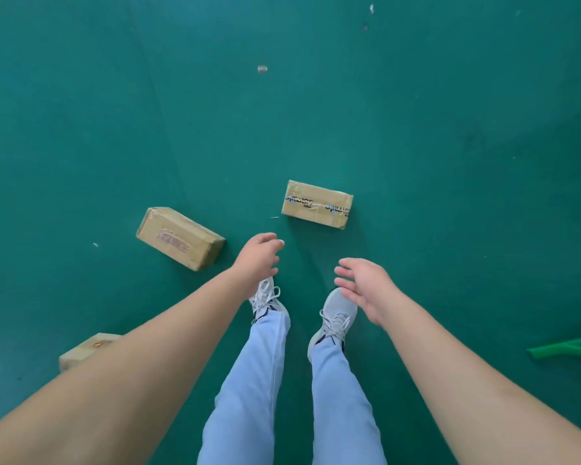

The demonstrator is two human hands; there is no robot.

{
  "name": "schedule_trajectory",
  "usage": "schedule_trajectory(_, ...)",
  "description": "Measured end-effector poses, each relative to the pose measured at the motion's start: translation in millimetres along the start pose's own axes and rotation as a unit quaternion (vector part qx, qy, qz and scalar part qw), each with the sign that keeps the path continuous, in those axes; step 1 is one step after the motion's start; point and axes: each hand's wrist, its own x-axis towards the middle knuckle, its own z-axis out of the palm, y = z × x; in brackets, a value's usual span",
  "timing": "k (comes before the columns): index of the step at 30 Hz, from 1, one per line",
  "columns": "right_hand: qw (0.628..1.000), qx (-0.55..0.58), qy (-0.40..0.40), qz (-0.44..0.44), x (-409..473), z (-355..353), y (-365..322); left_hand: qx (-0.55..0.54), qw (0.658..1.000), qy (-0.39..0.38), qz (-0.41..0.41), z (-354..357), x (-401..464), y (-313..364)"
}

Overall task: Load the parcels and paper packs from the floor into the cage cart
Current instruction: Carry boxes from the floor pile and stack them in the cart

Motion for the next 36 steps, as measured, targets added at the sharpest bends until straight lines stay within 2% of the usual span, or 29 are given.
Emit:
schedule_trajectory(10,0.995,0.014,0.091,-0.043,237,19,-17,0.091,0.994,0.031,0.056,38,244,4)
schedule_trajectory(14,0.996,0.015,0.070,-0.045,285,28,-17,0.094,0.994,0.010,0.051,53,289,2)
schedule_trajectory(18,0.997,0.020,0.068,-0.038,282,30,-14,0.088,0.995,0.013,0.044,53,285,4)
schedule_trajectory(22,0.995,-0.006,0.081,-0.052,223,30,-15,0.073,0.996,0.026,0.047,30,240,8)
schedule_trajectory(26,0.994,-0.024,0.089,-0.066,135,37,-21,0.043,0.996,0.044,0.066,-5,158,16)
schedule_trajectory(30,0.990,-0.047,0.098,-0.094,27,54,-39,-0.012,0.994,0.080,0.071,-49,45,35)
schedule_trajectory(36,0.980,-0.091,0.081,-0.160,-155,84,-73,-0.121,0.984,0.070,0.106,-126,-157,51)
